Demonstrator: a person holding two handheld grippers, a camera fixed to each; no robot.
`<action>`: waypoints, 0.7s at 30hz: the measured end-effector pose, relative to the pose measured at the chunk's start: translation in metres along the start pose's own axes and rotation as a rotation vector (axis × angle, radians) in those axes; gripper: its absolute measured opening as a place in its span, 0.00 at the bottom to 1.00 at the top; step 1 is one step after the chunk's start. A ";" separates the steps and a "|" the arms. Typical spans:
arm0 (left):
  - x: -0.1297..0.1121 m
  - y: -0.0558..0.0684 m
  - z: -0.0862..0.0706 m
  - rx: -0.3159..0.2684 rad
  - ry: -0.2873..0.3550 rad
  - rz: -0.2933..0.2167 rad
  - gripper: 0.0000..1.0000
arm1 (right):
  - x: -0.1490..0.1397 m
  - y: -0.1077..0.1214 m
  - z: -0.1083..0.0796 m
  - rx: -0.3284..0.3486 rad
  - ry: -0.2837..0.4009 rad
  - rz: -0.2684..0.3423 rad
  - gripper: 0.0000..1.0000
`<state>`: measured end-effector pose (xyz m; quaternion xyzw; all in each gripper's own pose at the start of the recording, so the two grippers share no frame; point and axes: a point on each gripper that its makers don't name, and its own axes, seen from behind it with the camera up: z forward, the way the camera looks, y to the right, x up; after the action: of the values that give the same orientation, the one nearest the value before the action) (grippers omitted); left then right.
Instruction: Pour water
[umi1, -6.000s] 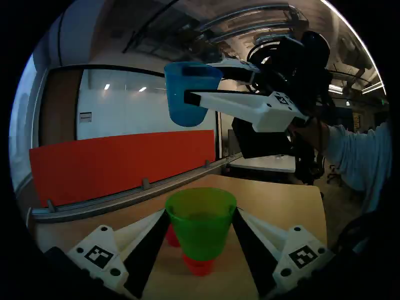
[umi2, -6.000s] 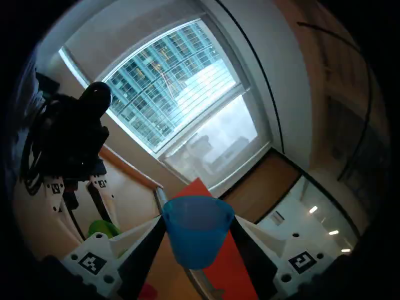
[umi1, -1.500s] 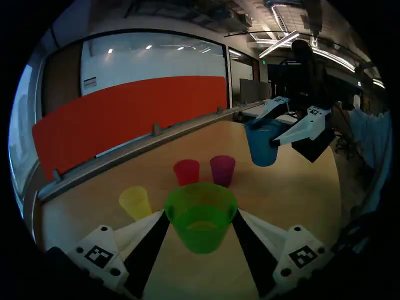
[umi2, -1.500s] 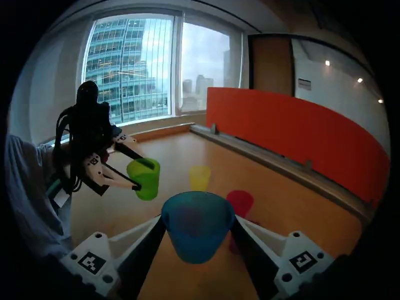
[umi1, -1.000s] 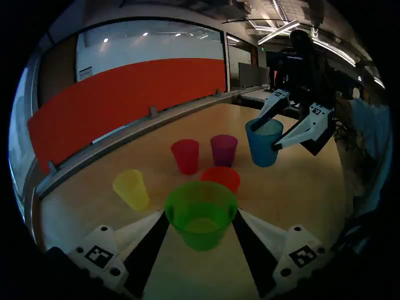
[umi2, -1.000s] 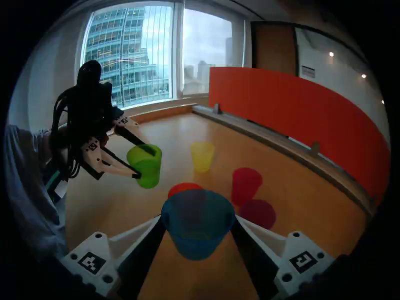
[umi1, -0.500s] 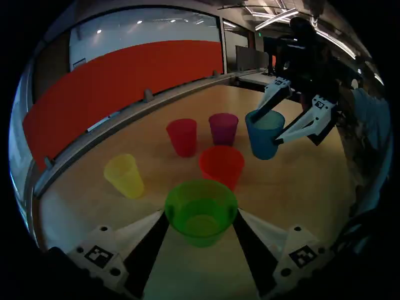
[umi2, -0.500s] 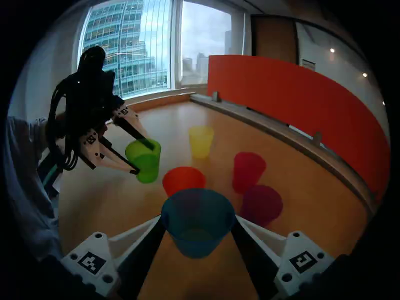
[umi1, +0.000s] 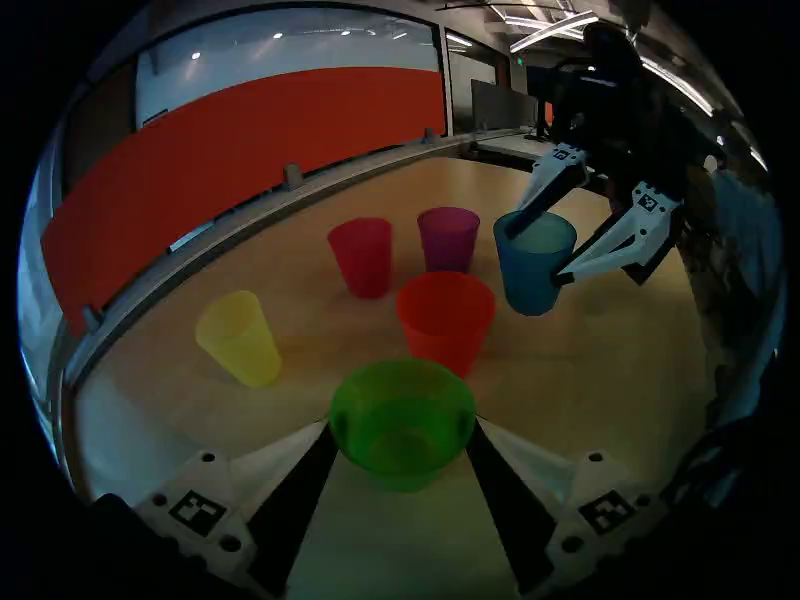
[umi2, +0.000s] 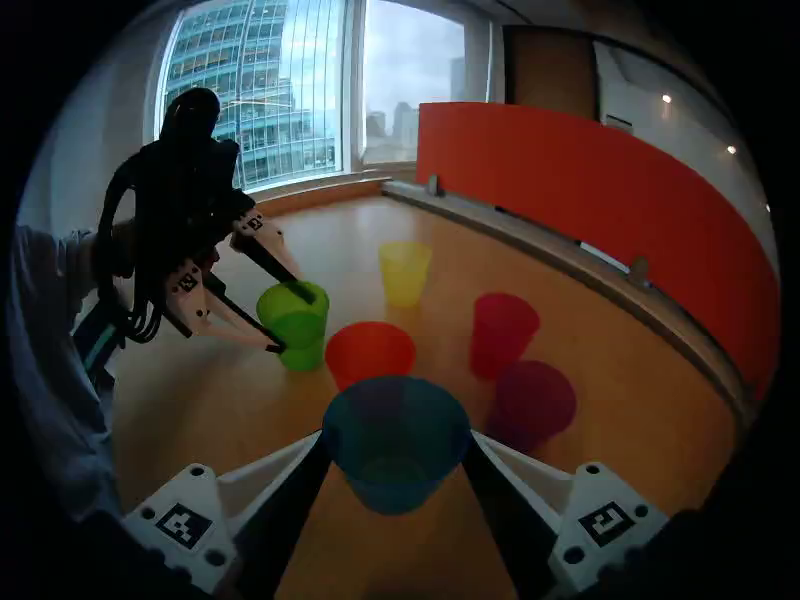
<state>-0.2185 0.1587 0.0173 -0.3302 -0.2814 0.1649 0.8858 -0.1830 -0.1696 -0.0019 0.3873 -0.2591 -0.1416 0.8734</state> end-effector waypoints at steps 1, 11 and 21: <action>-0.001 0.000 0.000 0.000 0.000 0.000 0.86 | -0.001 0.000 0.000 -0.001 -0.001 0.000 0.92; -0.008 0.001 0.002 -0.002 -0.005 -0.007 0.87 | -0.005 0.000 0.002 -0.006 -0.008 -0.003 0.92; -0.013 -0.001 -0.001 -0.011 -0.011 -0.022 0.88 | -0.010 -0.003 0.006 -0.007 -0.014 0.005 0.92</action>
<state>-0.2281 0.1508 0.0121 -0.3312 -0.2909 0.1555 0.8840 -0.1948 -0.1707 -0.0036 0.3825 -0.2655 -0.1429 0.8733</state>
